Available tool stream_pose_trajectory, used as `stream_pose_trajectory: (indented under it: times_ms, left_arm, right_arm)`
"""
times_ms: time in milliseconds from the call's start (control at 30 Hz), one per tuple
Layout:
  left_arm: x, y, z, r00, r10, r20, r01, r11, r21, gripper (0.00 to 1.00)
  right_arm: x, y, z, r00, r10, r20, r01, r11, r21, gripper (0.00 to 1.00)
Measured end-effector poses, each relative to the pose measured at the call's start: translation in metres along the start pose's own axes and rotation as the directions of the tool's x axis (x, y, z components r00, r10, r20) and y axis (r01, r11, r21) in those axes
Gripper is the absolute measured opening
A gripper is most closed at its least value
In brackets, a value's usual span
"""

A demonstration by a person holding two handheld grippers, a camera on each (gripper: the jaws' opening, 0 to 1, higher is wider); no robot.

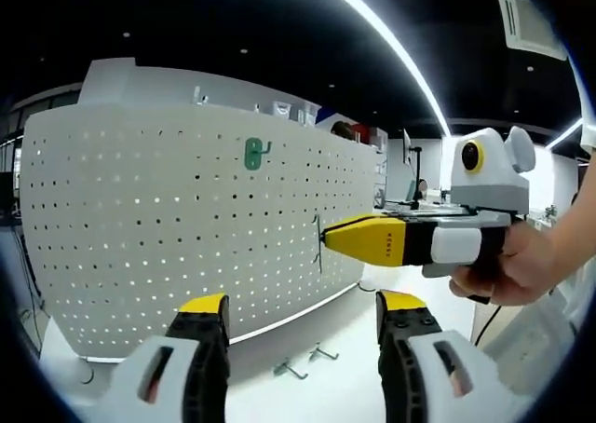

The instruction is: Insert the hook assembly into the mounting plate slot until the hook locks in place.

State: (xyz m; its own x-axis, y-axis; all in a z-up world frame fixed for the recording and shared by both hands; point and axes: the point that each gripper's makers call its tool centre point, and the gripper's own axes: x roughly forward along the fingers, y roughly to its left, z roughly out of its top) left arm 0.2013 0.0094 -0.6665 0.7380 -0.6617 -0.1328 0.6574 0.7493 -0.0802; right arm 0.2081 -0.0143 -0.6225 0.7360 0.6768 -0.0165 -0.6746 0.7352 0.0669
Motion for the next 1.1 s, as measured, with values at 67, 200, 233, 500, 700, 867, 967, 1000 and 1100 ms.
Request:
stream_pose_trajectory:
  times_ms: [67, 200, 233, 500, 700, 867, 967, 1000, 1100]
  left_arm:
    - [-0.001, 0.0, 0.0, 1.0, -0.002, -0.002, 0.002, 1.0, 0.0, 0.66]
    - [-0.004, 0.002, -0.002, 1.0, -0.009, -0.004, 0.009, 1.0, 0.013, 0.65]
    - [-0.006, 0.004, -0.003, 1.0, -0.005, -0.006, 0.005, 1.0, 0.013, 0.65]
    - [-0.018, 0.014, -0.006, 1.0, 0.018, -0.013, -0.017, 1.0, 0.019, 0.65]
    - [-0.025, 0.019, -0.011, 0.999, 0.034, -0.021, -0.033, 0.999, 0.014, 0.65]
    - [-0.031, 0.02, -0.013, 0.999, 0.037, -0.022, -0.037, 0.999, 0.008, 0.65]
    - [-0.035, 0.021, -0.014, 0.999, 0.04, -0.024, -0.04, 0.999, 0.01, 0.65]
    - [-0.035, 0.021, -0.015, 0.999, 0.039, -0.024, -0.039, 0.999, 0.008, 0.65]
    - [-0.04, 0.022, -0.017, 0.999, 0.045, -0.03, -0.044, 0.999, 0.014, 0.65]
  right_arm:
    - [0.0, -0.007, 0.004, 1.0, -0.015, 0.009, 0.015, 1.0, 0.018, 0.01]
    - [0.0, -0.019, 0.012, 0.998, -0.051, 0.026, 0.05, 0.998, 0.024, 0.01]
    - [0.0, -0.021, 0.013, 0.998, -0.058, 0.028, 0.058, 0.998, 0.017, 0.01]
    - [0.003, -0.051, 0.03, 0.99, -0.132, 0.055, 0.132, 0.991, 0.016, 0.01]
    - [0.003, -0.073, 0.044, 0.981, -0.179, 0.078, 0.179, 0.984, 0.005, 0.01]
    - [0.005, -0.085, 0.055, 0.974, -0.202, 0.1, 0.203, 0.979, 0.0, 0.01]
    - [0.006, -0.093, 0.06, 0.969, -0.22, 0.109, 0.222, 0.975, -0.003, 0.01]
    - [0.006, -0.096, 0.061, 0.967, -0.227, 0.111, 0.229, 0.973, -0.007, 0.01]
    - [0.007, -0.1, 0.063, 0.964, -0.237, 0.118, 0.24, 0.971, -0.009, 0.01]
